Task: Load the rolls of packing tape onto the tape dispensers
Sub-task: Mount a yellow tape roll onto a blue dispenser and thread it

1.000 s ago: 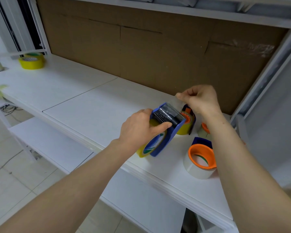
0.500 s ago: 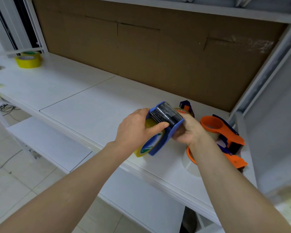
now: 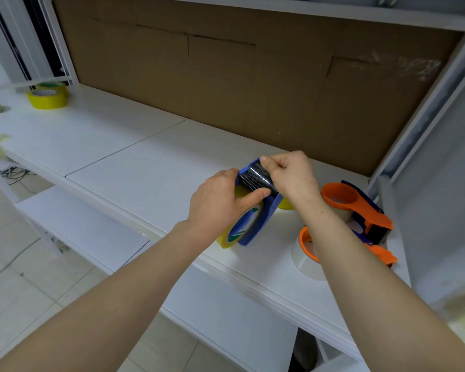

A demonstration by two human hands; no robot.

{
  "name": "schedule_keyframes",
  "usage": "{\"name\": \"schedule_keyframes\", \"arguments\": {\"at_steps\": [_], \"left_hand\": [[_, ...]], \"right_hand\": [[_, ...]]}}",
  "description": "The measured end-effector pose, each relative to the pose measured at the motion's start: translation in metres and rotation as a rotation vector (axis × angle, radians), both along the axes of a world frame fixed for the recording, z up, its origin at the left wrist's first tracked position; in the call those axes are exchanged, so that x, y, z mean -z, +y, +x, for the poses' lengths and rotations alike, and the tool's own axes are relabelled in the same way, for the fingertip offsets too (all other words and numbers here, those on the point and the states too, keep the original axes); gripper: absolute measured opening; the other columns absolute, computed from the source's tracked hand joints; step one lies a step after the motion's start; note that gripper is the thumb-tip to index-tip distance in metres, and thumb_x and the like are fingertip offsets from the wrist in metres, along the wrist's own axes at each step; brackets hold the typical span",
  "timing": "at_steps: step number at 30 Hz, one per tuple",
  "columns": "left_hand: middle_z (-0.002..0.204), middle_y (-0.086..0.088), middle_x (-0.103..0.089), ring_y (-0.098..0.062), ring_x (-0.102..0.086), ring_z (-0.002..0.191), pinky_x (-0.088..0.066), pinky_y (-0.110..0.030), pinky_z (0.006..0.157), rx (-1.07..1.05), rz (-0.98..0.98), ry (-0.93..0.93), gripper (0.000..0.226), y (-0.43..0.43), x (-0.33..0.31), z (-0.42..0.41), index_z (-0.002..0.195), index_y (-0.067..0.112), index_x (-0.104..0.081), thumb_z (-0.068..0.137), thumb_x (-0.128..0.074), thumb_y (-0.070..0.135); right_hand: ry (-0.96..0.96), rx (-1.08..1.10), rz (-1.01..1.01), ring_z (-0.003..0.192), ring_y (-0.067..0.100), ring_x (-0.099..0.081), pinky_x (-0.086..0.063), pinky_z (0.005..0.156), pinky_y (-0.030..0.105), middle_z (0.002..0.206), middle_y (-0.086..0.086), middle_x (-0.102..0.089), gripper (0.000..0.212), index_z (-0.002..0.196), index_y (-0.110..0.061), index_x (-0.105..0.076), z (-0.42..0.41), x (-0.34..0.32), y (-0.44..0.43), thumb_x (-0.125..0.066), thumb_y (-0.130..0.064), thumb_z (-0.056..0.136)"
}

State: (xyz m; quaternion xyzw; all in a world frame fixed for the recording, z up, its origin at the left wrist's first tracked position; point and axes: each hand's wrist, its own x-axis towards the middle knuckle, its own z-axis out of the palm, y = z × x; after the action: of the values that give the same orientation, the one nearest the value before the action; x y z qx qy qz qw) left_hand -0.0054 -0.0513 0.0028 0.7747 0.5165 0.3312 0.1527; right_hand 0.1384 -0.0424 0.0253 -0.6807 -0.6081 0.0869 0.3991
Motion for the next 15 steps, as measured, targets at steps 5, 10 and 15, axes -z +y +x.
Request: {"name": "schedule_keyframes", "arguments": {"at_steps": [5,10,15], "left_hand": [[0.09,0.0,-0.065,-0.018,-0.058,0.077,-0.051,-0.034,0.065,-0.003,-0.001,-0.007,0.056,0.002,-0.001,-0.001,0.101,0.019,-0.061,0.075,-0.054,0.068],[0.092,0.0,-0.065,-0.017,-0.059,0.079,-0.053,-0.035,0.066,0.004,0.022,0.012,0.057,-0.001,0.0,0.001,0.102,0.019,-0.06,0.075,-0.054,0.068],[0.09,0.0,-0.065,-0.017,-0.056,0.075,-0.05,-0.033,0.063,-0.009,0.053,0.025,0.056,-0.001,0.0,0.003,0.1,0.019,-0.06,0.075,-0.055,0.068]], "right_hand": [[0.256,-0.043,-0.072,0.06,0.022,-0.043,-0.033,0.06,0.033,0.069,0.035,-0.052,0.055,0.083,0.015,-0.058,0.011,0.009,-0.004,-0.05,-0.038,0.093],[0.3,0.013,-0.094,0.061,0.023,-0.045,-0.036,0.062,0.033,0.068,0.031,-0.051,0.041,0.076,0.011,-0.06,0.012,0.004,-0.004,-0.052,-0.027,0.09],[0.076,0.01,-0.151,0.054,0.021,-0.043,-0.034,0.059,0.034,0.054,0.008,-0.048,0.049,0.056,-0.006,-0.052,0.006,0.001,0.001,-0.043,-0.031,0.096]]}}
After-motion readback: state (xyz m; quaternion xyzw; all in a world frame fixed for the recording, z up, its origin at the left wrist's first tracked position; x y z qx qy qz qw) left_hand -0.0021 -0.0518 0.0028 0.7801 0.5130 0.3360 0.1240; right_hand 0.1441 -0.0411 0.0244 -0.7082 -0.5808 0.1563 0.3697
